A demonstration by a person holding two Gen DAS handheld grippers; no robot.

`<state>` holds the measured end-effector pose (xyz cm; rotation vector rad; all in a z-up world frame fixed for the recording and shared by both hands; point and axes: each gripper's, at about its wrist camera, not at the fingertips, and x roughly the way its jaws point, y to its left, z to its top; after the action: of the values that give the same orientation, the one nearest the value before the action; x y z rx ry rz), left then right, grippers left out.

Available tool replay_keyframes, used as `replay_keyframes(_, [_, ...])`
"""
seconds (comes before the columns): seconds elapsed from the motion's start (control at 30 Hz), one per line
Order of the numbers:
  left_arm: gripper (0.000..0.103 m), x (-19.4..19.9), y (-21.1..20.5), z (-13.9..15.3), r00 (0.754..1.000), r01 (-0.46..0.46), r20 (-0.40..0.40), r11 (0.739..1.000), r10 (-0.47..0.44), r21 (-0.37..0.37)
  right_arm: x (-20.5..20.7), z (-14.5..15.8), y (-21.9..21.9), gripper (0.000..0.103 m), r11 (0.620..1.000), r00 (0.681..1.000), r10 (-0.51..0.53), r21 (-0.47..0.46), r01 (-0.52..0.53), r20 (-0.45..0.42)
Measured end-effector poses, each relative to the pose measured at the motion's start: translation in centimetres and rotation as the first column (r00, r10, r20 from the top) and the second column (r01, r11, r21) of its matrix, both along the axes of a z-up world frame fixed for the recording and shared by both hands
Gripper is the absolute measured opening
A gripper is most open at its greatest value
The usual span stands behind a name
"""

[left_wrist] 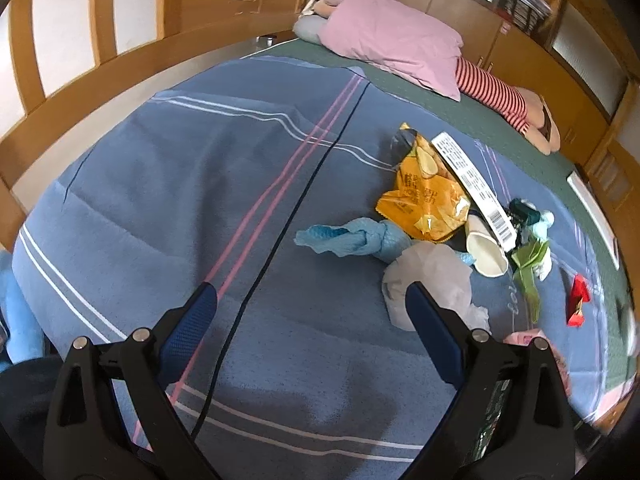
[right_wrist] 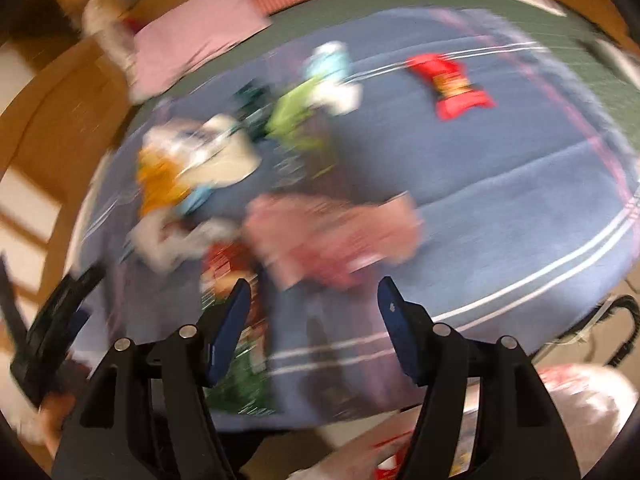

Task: Collect trash
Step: 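Grasp the green snack packet with the left tool while the right tool holds the pink bag, then drop the pink bag and green packet into the white trash bag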

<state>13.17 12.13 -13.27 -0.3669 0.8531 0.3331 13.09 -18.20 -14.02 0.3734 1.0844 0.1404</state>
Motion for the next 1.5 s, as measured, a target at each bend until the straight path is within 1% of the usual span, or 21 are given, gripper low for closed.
replay_keyframes(0.03, [0.095,-0.1,0.1,0.1,1.000,0.000,0.008,1.000,0.001,-0.018,-0.1,-0.1,0.5,0.065,1.000,1.000,0.009,-0.009,-0.009,0.003])
replay_keyframes(0.1, [0.095,-0.3,0.0,0.2,0.998,0.046,0.044,0.995,-0.043,-0.089,-0.4,0.3,-0.1,0.065,0.997,0.997,-0.062,-0.039,0.064,0.047])
replay_keyframes(0.17, [0.095,0.0,-1.4,0.1,0.984,0.174,0.074,0.970,-0.163,-0.169,-0.3,0.6,-1.9,0.065,0.989,0.987,-0.145,-0.028,0.147,0.065])
replay_keyframes(0.2, [0.095,0.3,-2.9,-0.1,0.960,0.279,0.079,0.938,-0.269,-0.203,-0.3,0.8,-3.0,0.065,0.983,0.982,-0.179,-0.015,0.181,0.061])
replay_keyframes(0.23, [0.095,0.6,-4.7,-0.2,0.924,0.383,0.078,0.898,-0.375,-0.218,-0.3,1.0,-4.1,0.065,0.977,0.975,-0.212,-0.005,0.213,0.058])
replay_keyframes(0.27, [0.095,0.6,-6.2,-0.3,0.893,0.450,0.075,0.867,-0.444,-0.214,-0.3,1.2,-5.2,0.065,0.970,0.969,-0.241,-0.008,0.242,0.059])
replay_keyframes(0.37, [0.095,0.2,-11.8,-1.1,0.758,0.648,0.001,0.752,-0.652,-0.122,-0.9,1.9,-7.6,0.065,0.954,0.952,-0.294,-0.032,0.298,0.082])
replay_keyframes(0.4, [0.095,0.1,-13.1,-1.5,0.729,0.679,-0.030,0.727,-0.684,-0.098,-1.0,2.1,-8.1,0.065,0.951,0.950,-0.302,-0.037,0.306,0.086])
replay_keyframes(0.47, [0.086,0.0,-15.0,-2.5,0.682,0.723,-0.094,0.688,-0.725,-0.058,-1.0,2.0,-8.6,0.065,0.952,0.951,-0.298,-0.047,0.303,0.086])
replay_keyframes(0.53, [0.046,0.2,-15.8,-3.8,0.649,0.747,-0.167,0.663,-0.742,-0.042,-0.7,1.9,-8.3,0.065,0.959,0.959,-0.271,-0.062,0.277,0.084])
replay_keyframes(0.57, [0.036,0.3,-15.7,-4.3,0.646,0.747,-0.188,0.664,-0.739,-0.042,-0.4,1.8,-7.8,0.065,0.964,0.965,-0.245,-0.080,0.253,0.089])
replay_keyframes(0.6, [0.031,0.5,-15.5,-4.8,0.650,0.738,-0.204,0.672,-0.732,-0.061,0.1,1.7,-7.3,0.065,0.968,0.971,-0.221,-0.102,0.230,0.094])
replay_keyframes(0.63, [0.026,0.6,-14.9,-4.7,0.667,0.721,-0.180,0.687,-0.723,-0.089,0.5,1.7,-6.6,0.065,0.970,0.977,-0.191,-0.132,0.203,0.098])
replay_keyframes(0.7, [0.017,0.7,-13.7,-4.0,0.717,0.680,-0.138,0.730,-0.683,-0.077,1.5,1.3,-4.7,0.065,0.967,0.987,-0.129,-0.210,0.147,0.094])
replay_keyframes(0.73, [0.016,0.9,-13.0,-3.7,0.748,0.649,-0.131,0.759,-0.650,-0.060,2.1,1.1,-3.9,0.067,0.963,0.990,-0.102,-0.242,0.122,0.092])
replay_keyframes(0.8, [0.015,1.1,-11.9,-3.5,0.793,0.597,-0.129,0.802,-0.595,-0.028,3.3,0.7,-2.0,0.070,0.956,0.996,-0.034,-0.288,0.058,0.088])
replay_keyframes(0.93, [0.014,1.1,-10.7,-2.4,0.848,0.525,-0.095,0.850,-0.521,0.031,5.1,-0.6,1.3,0.075,0.919,0.995,0.084,-0.389,-0.057,0.054])
replay_keyframes(1.1, [0.014,0.7,-9.8,-0.9,0.878,0.478,-0.033,0.872,-0.478,0.107,5.4,-2.9,3.1,0.075,0.896,0.989,0.143,-0.423,-0.138,-0.020])
replay_keyframes(1.2, [0.014,0.3,-9.2,-0.6,0.892,0.451,-0.013,0.885,-0.452,0.117,4.9,-4.0,3.2,0.055,0.900,0.990,0.138,-0.414,-0.140,-0.034])
replay_keyframes(1.3, [0.014,0.1,-8.6,-0.3,0.900,0.433,-0.006,0.893,-0.436,0.119,4.4,-3.8,2.5,0.043,0.918,0.992,0.128,-0.377,-0.124,-0.014])
replay_keyframes(1.5, [0.014,-0.1,-8.9,-0.1,0.901,0.429,-0.003,0.891,-0.433,0.146,3.3,-1.4,0.5,0.040,0.944,0.996,0.069,-0.327,-0.047,0.058])
